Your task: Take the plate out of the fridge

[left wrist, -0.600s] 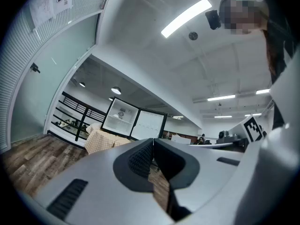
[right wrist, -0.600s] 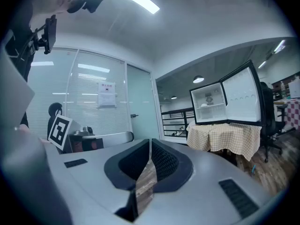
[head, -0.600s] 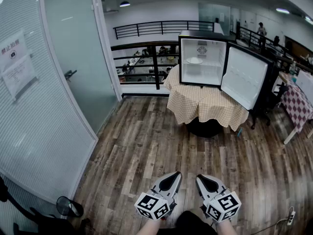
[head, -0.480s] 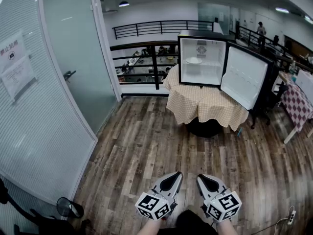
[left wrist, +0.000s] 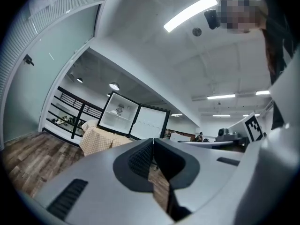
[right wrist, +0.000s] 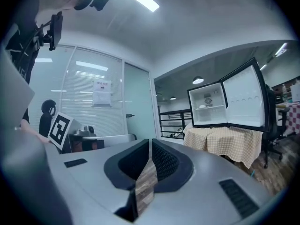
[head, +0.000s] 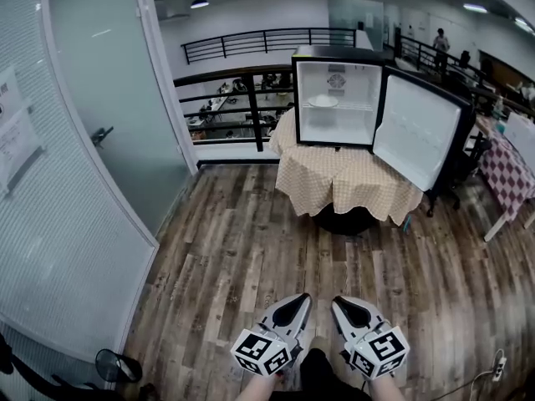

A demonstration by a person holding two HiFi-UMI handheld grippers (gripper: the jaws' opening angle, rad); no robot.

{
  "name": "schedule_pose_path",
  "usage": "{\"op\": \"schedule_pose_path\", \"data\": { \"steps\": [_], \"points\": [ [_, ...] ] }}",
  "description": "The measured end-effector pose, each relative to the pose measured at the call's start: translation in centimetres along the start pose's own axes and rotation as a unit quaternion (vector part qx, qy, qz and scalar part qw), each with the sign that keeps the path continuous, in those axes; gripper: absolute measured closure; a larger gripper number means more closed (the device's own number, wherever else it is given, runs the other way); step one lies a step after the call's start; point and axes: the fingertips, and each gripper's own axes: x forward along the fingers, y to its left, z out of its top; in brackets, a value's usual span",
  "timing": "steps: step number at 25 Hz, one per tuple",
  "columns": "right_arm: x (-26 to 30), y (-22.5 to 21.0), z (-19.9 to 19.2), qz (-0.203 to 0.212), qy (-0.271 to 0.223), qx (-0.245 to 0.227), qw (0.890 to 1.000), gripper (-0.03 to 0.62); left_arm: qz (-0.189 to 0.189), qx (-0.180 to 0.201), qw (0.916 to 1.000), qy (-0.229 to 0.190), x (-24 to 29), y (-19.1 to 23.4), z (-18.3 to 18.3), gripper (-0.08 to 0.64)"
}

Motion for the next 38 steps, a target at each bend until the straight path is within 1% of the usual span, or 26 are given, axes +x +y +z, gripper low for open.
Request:
{"op": "schedule_pose_path", "data": {
  "steps": [5, 8, 17, 20, 24, 27, 32, 38],
  "points": [
    [2.7, -3.6, 0.9, -0.003, -0.003, 0.01, 1.0, 0.548, 0.001, -0.006, 1.0, 0.006, 3.8, 2.1, 0.4, 0.549],
    [4.6, -5.5, 1.4, 0.005, -0.002, 0.014, 1.0, 0.548, 0.007, -0.014, 0.9999, 0.008, 6.1, 3.7, 0.7, 0.549],
    [10.3, -12.0, 3.6, 0.017, -0.005, 0.011, 1.0, 0.548, 0.011, 0.0, 0.9999, 0.008, 13.7, 7.8, 2.4, 0.549],
    [11.7, -14.6, 4.3, 0.006, -0.006, 0.001, 1.0, 0.548, 0.014, 0.005, 0.9998, 0.009, 16.2, 9.1, 2.6, 0.549],
    [12.6, -18.3, 5.1, -0.035, -0.01, -0.015, 0.999, 0.548, 0.016, 0.015, 0.9997, 0.01, 19.3, 10.1, 2.7, 0.549],
    [12.8, -20.2, 4.9, -0.051, -0.009, -0.015, 0.999, 0.548, 0.012, 0.013, 0.9998, 0.012, 21.1, 10.3, 2.4, 0.549],
    [13.4, -21.9, 3.8, -0.054, 0.002, -0.004, 0.999, 0.548, 0.006, 0.007, 0.9998, 0.02, 23.0, 10.6, 1.4, 0.549],
    [14.4, -23.1, 4.3, -0.051, 0.0, 0.008, 0.999, 0.548, 0.012, 0.006, 0.9997, 0.022, 24.3, 11.6, 2.0, 0.549]
  ]
}}
